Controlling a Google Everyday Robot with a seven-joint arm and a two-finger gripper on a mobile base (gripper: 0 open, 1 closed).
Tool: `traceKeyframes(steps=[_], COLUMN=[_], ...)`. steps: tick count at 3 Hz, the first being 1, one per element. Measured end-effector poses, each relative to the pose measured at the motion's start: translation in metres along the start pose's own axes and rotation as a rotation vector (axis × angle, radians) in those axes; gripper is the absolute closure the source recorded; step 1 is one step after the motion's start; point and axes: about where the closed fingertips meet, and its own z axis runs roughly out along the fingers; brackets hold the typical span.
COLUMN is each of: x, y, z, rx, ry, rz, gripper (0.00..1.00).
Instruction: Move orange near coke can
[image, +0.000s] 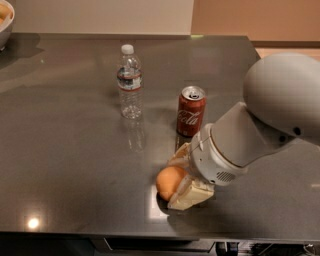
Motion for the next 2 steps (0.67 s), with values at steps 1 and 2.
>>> traceKeyframes(steps=[1, 2], x=[0.004, 0.015], y=[-0.009, -0.031], z=[-0.008, -0.027], rx=[0.022, 0.076], ry=[0.004, 0.027], rz=[0.026, 0.09], gripper=[0.65, 0.88])
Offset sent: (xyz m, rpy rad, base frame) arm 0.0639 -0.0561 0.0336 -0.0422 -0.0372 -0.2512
